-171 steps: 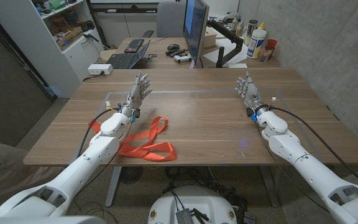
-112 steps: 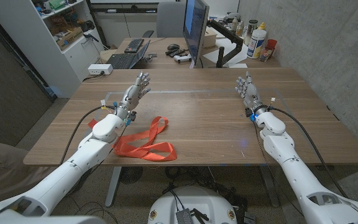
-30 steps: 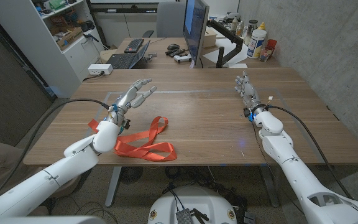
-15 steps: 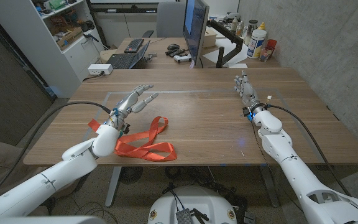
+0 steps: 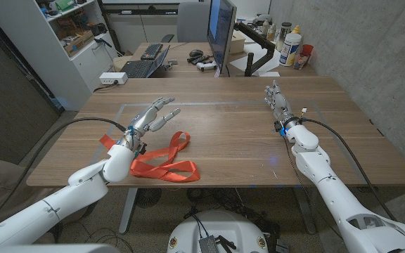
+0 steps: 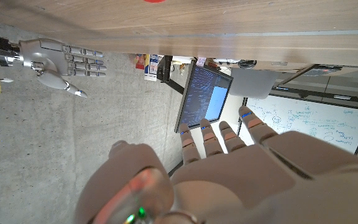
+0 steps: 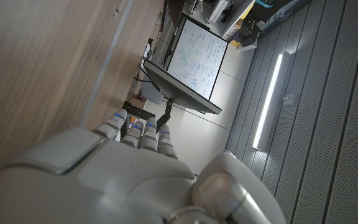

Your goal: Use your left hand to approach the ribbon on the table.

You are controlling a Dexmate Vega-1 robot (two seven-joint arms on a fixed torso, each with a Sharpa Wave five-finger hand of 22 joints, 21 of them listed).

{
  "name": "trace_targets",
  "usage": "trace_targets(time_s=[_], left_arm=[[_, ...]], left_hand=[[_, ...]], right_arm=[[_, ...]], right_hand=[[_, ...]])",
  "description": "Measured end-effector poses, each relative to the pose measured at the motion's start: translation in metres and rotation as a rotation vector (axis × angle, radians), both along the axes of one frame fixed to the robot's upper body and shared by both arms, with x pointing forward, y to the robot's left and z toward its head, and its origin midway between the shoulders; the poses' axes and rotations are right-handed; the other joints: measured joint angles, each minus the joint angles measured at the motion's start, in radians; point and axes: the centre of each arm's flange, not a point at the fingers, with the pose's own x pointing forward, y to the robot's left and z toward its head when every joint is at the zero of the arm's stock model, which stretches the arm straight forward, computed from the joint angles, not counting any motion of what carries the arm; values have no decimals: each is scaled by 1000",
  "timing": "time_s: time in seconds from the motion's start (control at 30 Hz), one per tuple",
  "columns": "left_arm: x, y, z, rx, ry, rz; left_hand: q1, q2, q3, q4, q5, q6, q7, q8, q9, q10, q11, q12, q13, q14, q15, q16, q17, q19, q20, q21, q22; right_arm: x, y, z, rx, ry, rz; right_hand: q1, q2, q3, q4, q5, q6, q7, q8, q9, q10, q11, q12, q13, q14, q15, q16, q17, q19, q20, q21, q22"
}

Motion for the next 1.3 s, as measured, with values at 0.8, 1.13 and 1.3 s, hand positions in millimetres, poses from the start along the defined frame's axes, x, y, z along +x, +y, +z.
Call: trace_targets(time_s=[0.8, 1.13, 1.3], left_arm=[[-17, -11, -11, 49, -1, -12], [-23, -6, -18, 50, -7, -8], [-27, -3, -22, 44, -26, -22]], left_hand=[[13, -5, 1, -7, 0, 0, 0, 0, 0, 0, 0, 0, 0, 0, 0, 0, 0, 4, 4, 0, 0], [17, -9, 1, -8, 0, 17, 6, 5, 0, 14, -4, 4, 0, 0, 0, 4, 0, 8, 7, 4, 0], [34, -8, 4, -18, 5, 82, 6, 20, 0, 52, -17, 15, 0, 23, 0, 11, 0, 36, 0, 8, 0]], right_arm=[[4, -3, 0, 2, 4, 5], [5, -3, 1, -1, 4, 6], [5, -2, 1, -1, 5, 7]], right_hand=[[0, 0, 4, 4, 0, 0, 0, 0, 0, 0, 0, 0, 0, 0, 0, 0, 0, 0, 0, 0, 0], [0, 0, 4, 4, 0, 0, 0, 0, 0, -5, -6, 0, 0, 0, 0, 0, 0, 0, 0, 0, 0], [0, 0, 4, 4, 0, 0, 0, 0, 0, -5, -5, 0, 0, 0, 0, 0, 0, 0, 0, 0, 0]])
